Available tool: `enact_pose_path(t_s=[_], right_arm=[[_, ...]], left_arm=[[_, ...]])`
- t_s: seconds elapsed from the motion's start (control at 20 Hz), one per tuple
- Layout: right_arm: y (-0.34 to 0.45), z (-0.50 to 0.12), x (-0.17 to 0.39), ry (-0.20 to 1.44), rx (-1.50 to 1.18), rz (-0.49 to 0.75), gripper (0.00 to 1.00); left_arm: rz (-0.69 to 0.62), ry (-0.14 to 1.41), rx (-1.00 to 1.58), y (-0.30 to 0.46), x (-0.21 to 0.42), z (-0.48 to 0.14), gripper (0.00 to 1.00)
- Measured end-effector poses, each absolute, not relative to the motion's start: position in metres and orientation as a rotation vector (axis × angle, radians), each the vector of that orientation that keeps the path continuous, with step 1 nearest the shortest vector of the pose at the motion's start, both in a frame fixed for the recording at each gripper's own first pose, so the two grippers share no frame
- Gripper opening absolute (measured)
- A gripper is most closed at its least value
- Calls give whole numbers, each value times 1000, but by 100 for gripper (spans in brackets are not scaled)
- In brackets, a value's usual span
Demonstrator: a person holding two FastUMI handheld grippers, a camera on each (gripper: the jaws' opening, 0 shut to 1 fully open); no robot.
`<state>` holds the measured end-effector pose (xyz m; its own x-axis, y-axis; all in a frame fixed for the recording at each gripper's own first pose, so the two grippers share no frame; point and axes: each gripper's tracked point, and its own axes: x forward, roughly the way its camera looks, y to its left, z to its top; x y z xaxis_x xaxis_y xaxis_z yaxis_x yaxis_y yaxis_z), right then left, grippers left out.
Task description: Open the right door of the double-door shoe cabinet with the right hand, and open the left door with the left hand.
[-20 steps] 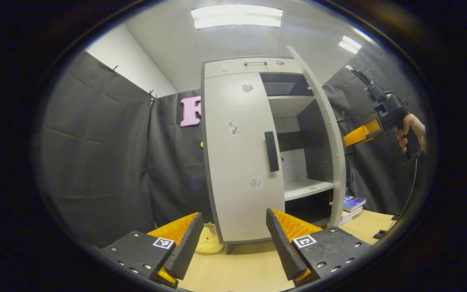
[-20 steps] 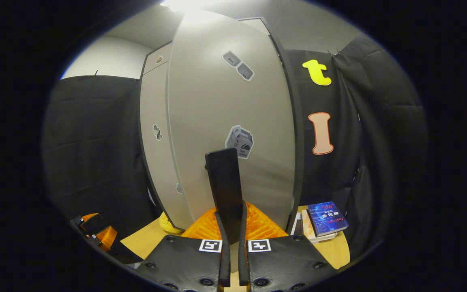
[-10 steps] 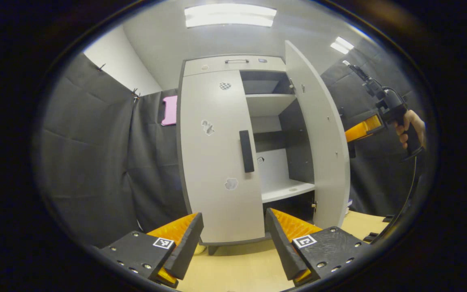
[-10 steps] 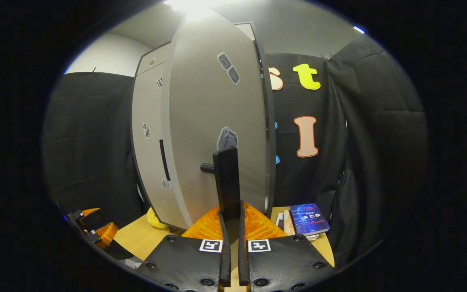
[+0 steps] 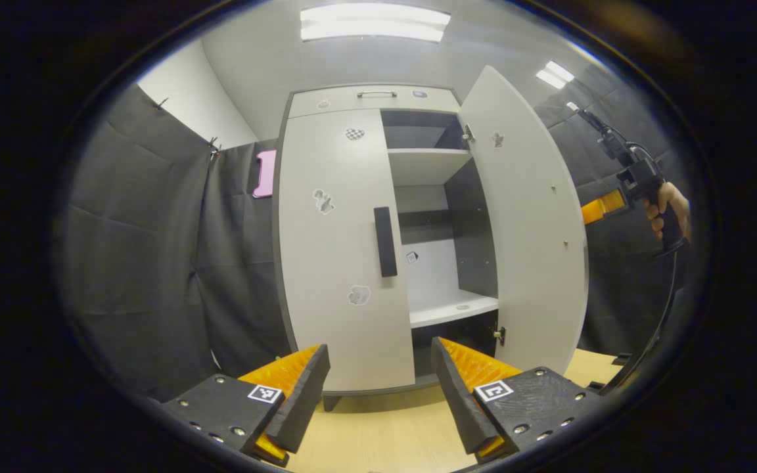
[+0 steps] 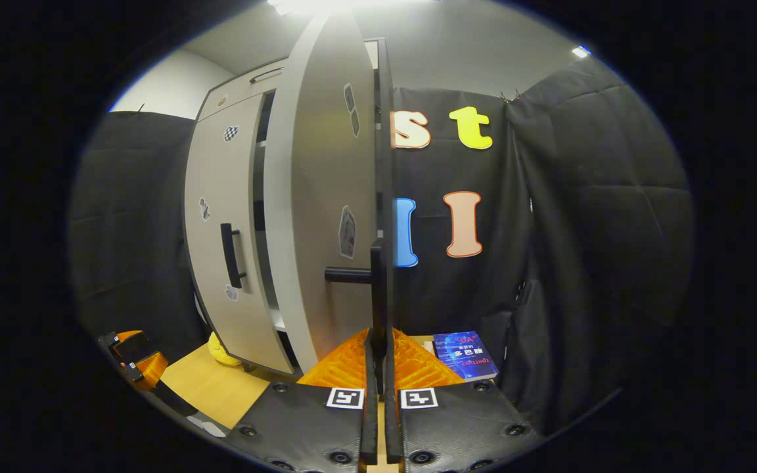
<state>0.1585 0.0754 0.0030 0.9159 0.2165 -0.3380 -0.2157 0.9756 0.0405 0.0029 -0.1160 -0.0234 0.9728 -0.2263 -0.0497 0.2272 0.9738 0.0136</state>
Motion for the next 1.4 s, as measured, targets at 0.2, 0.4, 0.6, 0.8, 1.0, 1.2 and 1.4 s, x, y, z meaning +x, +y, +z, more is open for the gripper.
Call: enact_pose_path(t_s=[0.2, 0.4, 0.6, 0.8, 1.0, 1.2, 1.4], right_arm=[[78, 3, 161, 331, 13, 222, 5], [71, 9, 161, 287, -6, 197, 5], [66, 15, 156, 253, -15, 171, 7], [72, 17, 158, 225, 22, 149, 14], [73, 20, 151, 210, 23, 162, 38], [72, 19, 147, 208, 12, 155, 96], [68, 18, 146, 204, -5, 132, 99]], left_arm=[[-234, 52, 23, -120, 4, -23, 90], [-238, 63, 11, -123, 10, -22, 90], [-241, 59, 5, -126, 28, -14, 90], [-250, 40, 19, -133, 53, 0, 90], [-261, 30, 32, -143, 76, 10, 90], [-272, 20, 31, -155, 92, 18, 90], [-288, -6, 33, -168, 112, 34, 90]])
